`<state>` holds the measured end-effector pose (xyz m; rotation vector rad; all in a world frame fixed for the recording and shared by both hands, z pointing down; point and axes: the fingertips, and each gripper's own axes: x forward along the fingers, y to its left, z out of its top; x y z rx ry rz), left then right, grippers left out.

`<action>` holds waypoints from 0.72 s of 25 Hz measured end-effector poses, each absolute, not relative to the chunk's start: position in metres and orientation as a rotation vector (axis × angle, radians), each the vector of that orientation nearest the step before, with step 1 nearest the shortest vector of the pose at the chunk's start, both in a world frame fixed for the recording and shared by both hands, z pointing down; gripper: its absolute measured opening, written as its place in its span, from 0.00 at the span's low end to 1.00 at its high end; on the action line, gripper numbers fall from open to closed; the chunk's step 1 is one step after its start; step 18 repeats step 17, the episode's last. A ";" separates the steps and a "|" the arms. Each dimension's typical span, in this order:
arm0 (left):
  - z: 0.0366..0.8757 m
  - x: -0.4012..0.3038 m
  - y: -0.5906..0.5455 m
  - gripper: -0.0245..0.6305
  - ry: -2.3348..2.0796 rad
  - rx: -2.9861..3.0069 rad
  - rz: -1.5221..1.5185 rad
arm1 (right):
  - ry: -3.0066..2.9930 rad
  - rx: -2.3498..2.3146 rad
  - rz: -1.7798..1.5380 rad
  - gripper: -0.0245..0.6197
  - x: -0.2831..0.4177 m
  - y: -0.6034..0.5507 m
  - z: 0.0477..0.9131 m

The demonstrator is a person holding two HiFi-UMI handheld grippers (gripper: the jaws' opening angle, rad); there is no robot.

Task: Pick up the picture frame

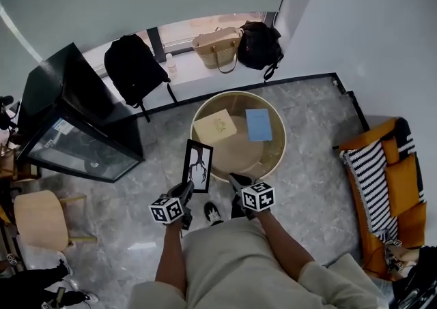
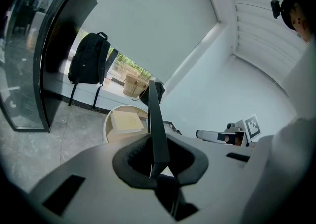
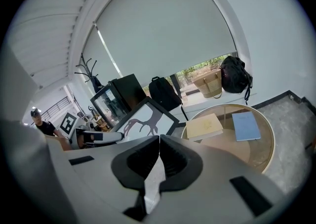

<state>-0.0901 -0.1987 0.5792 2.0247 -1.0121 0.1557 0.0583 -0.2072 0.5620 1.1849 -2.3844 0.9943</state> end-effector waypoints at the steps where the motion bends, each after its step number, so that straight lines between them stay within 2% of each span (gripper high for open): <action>1: 0.578 -0.090 -0.198 0.11 -1.011 2.026 0.154 | -2.385 1.191 0.998 0.09 0.059 -0.207 0.561; 18: 0.574 -0.087 -0.202 0.11 -0.992 2.030 0.141 | -2.394 1.189 0.974 0.09 0.056 -0.207 0.555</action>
